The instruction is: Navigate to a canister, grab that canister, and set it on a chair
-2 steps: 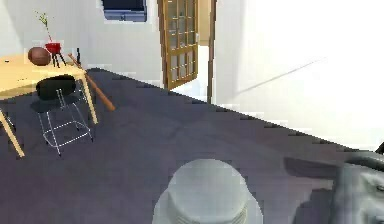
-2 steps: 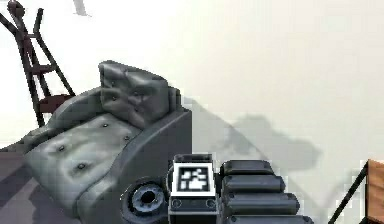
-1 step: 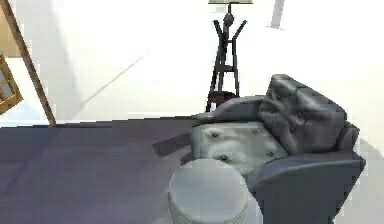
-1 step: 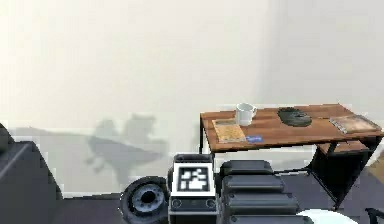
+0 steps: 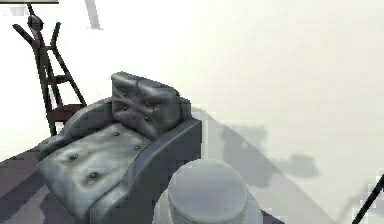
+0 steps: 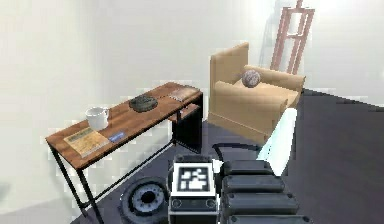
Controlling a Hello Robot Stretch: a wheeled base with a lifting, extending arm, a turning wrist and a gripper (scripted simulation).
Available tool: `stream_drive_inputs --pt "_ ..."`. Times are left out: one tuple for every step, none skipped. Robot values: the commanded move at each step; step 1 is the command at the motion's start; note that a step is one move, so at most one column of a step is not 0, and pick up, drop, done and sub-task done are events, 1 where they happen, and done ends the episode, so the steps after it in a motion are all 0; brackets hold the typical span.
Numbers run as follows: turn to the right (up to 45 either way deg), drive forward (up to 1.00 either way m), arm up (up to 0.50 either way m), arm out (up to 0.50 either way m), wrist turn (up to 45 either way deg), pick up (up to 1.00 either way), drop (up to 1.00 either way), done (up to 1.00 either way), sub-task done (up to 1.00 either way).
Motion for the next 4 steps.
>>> stream_drive_inputs --pt "3.0 0.00 0.00 0.00 0.0 0.00 0.00 0.00 0.00" --pt "0.0 0.00 0.00 0.48 0.0 0.00 0.00 0.00 0.00" --pt "0.0 0.00 0.00 0.00 45.0 0.00 0.00 0.00 0.00" --pt "0.0 0.00 0.00 0.00 45.0 0.00 0.00 0.00 0.00"
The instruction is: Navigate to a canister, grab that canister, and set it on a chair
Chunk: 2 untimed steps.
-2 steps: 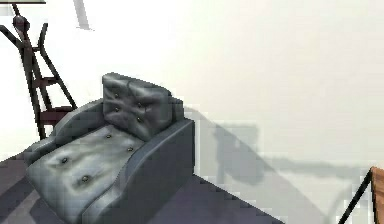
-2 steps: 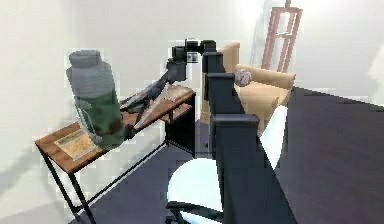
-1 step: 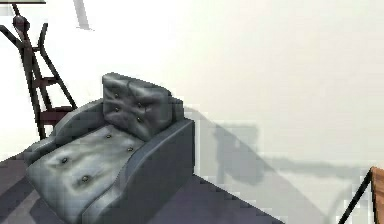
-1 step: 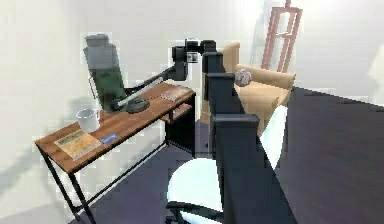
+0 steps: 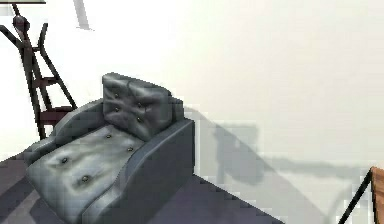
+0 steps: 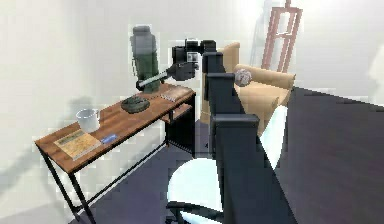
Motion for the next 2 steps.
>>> stream_drive_inputs --pt "0.0 0.00 0.00 0.00 45.0 0.00 0.00 0.00 0.00" --pt "0.0 0.00 0.00 0.00 30.0 0.00 0.00 0.00 0.00"
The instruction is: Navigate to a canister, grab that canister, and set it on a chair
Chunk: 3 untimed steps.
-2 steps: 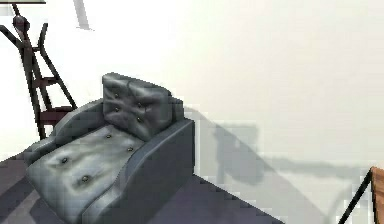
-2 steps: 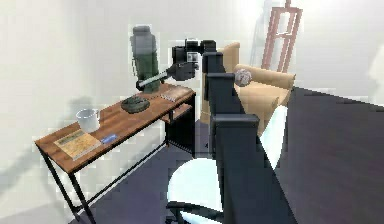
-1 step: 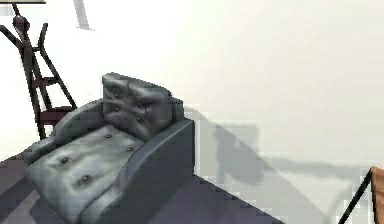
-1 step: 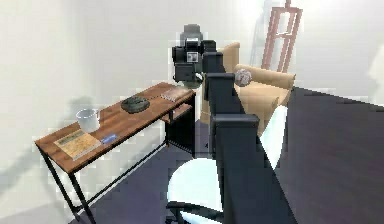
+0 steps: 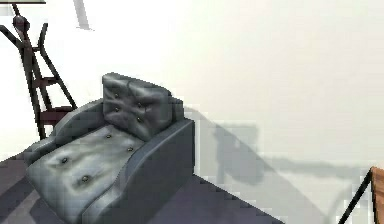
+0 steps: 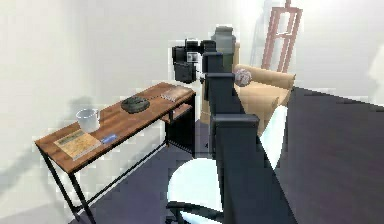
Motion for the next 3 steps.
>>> stream_drive_inputs --pt "0.0 0.00 -0.34 0.00 0.0 0.00 0.00 0.00 0.00" --pt "0.0 0.00 -0.32 0.00 0.0 0.00 0.00 0.00 0.00" --pt "0.0 0.00 0.00 0.00 0.0 0.00 1.00 0.00 0.00"
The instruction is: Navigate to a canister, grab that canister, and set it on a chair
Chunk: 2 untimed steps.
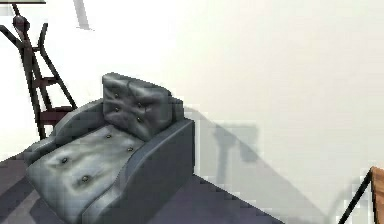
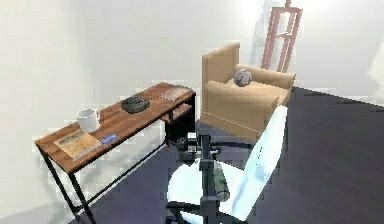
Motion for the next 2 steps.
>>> stream_drive_inputs --pt "0.0 0.00 0.10 0.00 0.0 0.00 0.00 0.00 0.00" --pt "0.0 0.00 0.00 -0.08 0.0 0.00 0.00 0.00 0.00"
